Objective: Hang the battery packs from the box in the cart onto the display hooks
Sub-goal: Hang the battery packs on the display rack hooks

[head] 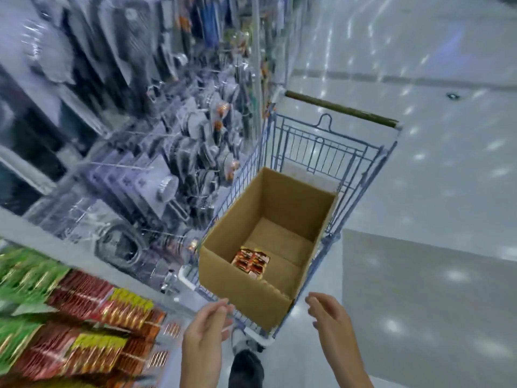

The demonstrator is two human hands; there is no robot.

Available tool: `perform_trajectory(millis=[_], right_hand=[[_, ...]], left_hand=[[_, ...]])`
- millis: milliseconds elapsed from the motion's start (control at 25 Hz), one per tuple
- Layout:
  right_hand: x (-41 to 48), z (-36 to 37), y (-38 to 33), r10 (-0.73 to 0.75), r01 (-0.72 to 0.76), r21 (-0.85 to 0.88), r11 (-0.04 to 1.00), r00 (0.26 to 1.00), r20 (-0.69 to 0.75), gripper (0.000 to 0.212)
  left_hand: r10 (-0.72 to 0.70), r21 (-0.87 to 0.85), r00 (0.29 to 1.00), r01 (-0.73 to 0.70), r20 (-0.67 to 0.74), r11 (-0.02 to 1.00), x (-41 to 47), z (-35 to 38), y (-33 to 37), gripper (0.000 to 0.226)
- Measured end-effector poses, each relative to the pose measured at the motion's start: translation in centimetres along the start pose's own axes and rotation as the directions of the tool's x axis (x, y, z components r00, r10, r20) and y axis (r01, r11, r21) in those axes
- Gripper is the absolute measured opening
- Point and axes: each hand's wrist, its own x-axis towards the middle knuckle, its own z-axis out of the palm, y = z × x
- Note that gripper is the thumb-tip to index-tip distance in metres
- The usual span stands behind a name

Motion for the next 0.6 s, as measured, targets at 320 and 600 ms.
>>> perform_trajectory(millis=[320, 600], right_hand=[[7.0, 5.9, -5.5, 0.041, -0.046, -0.041, 0.998, 0.994, -0.098, 0.012], [12.3, 9.4, -6.1, 0.164, -0.168, -0.072, 0.983, 0.984, -0.063, 0.016]], left_hand=[[0.001, 0.177, 0.981, -0.036, 0.194, 0.984, 12.2, 3.2, 5.5, 0.017], [-0.078, 0.402, 0.969, -0.024, 0.235, 0.915, 21.2, 7.2, 6.5, 0.012]])
